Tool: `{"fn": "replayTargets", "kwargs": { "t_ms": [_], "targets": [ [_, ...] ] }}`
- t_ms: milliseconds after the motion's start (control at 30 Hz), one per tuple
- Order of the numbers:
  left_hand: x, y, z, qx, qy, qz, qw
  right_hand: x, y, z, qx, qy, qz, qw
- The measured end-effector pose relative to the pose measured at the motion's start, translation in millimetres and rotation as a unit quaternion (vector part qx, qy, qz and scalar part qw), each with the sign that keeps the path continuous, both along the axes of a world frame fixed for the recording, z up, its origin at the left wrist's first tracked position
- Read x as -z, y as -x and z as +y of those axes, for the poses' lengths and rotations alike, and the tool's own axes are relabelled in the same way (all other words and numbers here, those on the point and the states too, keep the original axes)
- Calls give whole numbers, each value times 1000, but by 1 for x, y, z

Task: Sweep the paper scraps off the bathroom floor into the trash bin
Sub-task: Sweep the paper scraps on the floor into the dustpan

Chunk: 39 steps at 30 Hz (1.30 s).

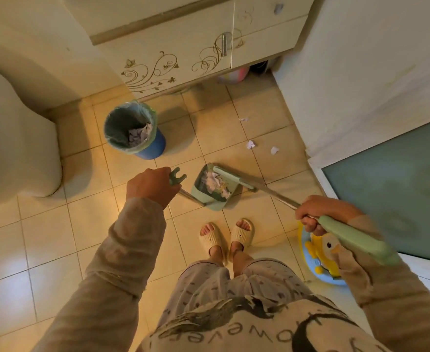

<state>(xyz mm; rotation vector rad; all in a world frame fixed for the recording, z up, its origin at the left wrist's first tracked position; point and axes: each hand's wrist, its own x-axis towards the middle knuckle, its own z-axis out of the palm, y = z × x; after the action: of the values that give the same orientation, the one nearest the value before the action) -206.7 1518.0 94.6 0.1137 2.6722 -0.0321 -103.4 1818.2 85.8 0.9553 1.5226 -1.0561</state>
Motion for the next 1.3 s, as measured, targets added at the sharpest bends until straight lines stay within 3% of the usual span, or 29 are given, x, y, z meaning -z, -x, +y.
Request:
{"fn": "replayTargets", "kwargs": {
  "t_ms": [133,367,600,967,1300],
  "targets": [
    [-1,-1,-2,6,-2,-1,1000,-9,-10,1,42,0,11,999],
    [-2,-6,-6,17,-7,-4,1000,-2,8,-28,-20,-65,54,996],
    [0,-14,-3,47,-7,16,999,4,6,-68,-88,-64,13,994],
    [2,7,-8,43,-40,-3,998,-9,-22,-54,127,18,25,991],
    [-5,2,15,47,-43,3,998,-12,-5,-2,175,-23,94,980]
  ]
}}
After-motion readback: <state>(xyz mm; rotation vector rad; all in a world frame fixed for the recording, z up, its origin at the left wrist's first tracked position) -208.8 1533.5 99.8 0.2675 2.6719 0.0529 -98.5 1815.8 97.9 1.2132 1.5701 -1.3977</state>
